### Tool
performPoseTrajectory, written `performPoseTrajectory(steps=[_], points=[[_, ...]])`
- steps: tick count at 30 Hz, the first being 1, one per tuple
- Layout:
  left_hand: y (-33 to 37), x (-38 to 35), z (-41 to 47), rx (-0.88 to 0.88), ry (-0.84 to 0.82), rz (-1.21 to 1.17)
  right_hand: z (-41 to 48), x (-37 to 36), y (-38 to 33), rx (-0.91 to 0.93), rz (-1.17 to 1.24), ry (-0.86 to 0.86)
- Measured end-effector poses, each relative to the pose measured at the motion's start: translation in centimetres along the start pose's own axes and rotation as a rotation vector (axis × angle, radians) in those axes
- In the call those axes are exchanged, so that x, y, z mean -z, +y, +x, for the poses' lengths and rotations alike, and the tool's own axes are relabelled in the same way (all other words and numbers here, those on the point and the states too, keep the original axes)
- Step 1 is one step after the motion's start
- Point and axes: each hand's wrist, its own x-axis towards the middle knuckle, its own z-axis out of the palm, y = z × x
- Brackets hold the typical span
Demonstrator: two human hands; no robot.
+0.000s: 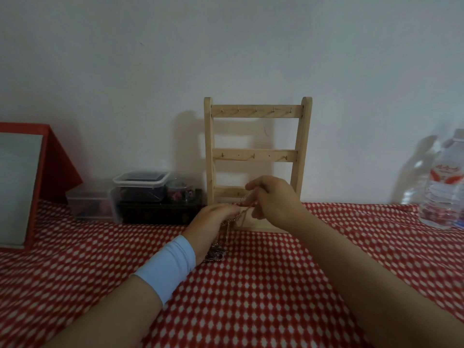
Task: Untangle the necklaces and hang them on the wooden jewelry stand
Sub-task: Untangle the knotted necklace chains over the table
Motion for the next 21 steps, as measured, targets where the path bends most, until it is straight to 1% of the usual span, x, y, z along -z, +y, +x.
performPoseTrajectory(steps=[3,6,7,8,9,11,13,14,16,19,21], points=[[0.3,0.3,0.1,-0.069,-0.020,-0.248,-0.1,0.6,-0.4,-0.116,0.286,-0.094],[0.2,0.3,0.1,-0.088,-0.017,-0.287,0.1,1.0,-0.1,-0.167,0.547,-0.118],[0.1,0.3,0.1,-0.076,-0.015,-0.293,0.2,1.1,0.0,-0.178,0.577,-0.118],[0.1,0.3,0.1,-0.057,-0.015,-0.301,0.4,1.3,0.1,-0.186,0.557,-0.114],[0.1,0.3,0.0,-0.033,-0.020,-0.310,0.4,1.5,0.1,-0.189,0.481,-0.108],[0.1,0.5,0.0,0.010,-0.047,-0.322,0.4,2.0,0.1,-0.171,0.184,-0.104],[0.3,0.7,0.1,0.032,-0.071,-0.308,0.3,2.4,0.1,-0.134,-0.098,-0.165],[0.5,0.8,0.1,0.038,-0.074,-0.285,0.3,2.5,0.1,-0.120,-0.165,-0.206],[1.1,0.9,0.0,0.054,-0.091,-0.204,0.2,2.7,0.1,-0.106,-0.210,-0.278],[2.8,1.8,-0.2,0.104,-0.160,-0.046,0.4,3.0,0.1,-0.014,-0.302,-0.342],[3.8,2.2,-0.4,0.159,-0.203,-0.010,0.4,3.0,0.0,0.029,-0.352,-0.380]])
